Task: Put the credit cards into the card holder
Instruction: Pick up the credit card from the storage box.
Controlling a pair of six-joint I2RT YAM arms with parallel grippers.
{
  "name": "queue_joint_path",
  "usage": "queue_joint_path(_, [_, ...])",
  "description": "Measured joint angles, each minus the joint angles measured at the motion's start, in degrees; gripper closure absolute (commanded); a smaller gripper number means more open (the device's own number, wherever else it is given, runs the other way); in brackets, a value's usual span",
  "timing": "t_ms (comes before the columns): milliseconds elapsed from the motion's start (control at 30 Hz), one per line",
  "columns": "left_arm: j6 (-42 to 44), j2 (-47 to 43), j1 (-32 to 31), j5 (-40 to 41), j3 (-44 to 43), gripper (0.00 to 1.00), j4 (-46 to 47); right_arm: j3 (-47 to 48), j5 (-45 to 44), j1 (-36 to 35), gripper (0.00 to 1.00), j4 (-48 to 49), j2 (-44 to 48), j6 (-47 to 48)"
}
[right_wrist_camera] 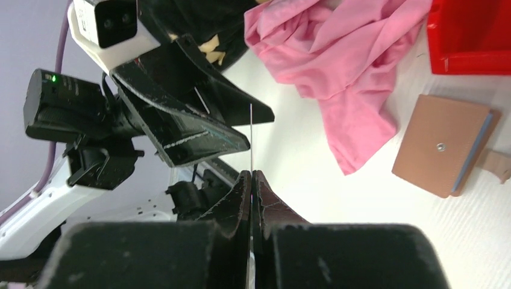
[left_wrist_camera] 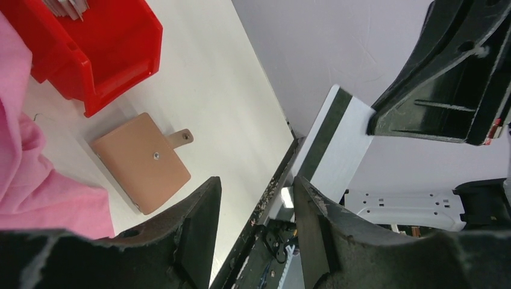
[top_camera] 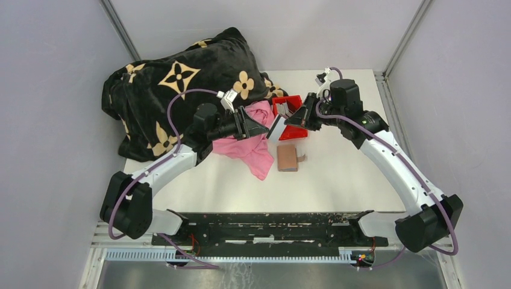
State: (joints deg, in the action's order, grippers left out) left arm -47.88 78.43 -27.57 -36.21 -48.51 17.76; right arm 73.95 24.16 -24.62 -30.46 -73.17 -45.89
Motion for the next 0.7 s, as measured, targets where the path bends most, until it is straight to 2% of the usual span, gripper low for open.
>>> queue_joint_path(300, [-1.5,0.0,0.9,-7.4,0.1,0.45,5.4,-1.7,8.2,0.7,0.99,0.9,-0.2,-2.6])
queue_joint_path(467, [-3.1,0.9,0.9,-11.7,0.1,0.50,8.3,-2.3,11.5,1.3,0.99,2.5,-1.3,-3.9])
queue_joint_path(533, [-4.2,1.3,0.9,-13.2,0.3,0.56,9.4,-2.8,12.3,1.6,0.99,3.3,-1.7,-4.4])
queue_joint_path(700, [-6.2,1.9,0.9,-16.3,1.2,0.86,11.5,-4.2,14.4,2.3,0.99,5.4,-2.4,-5.9])
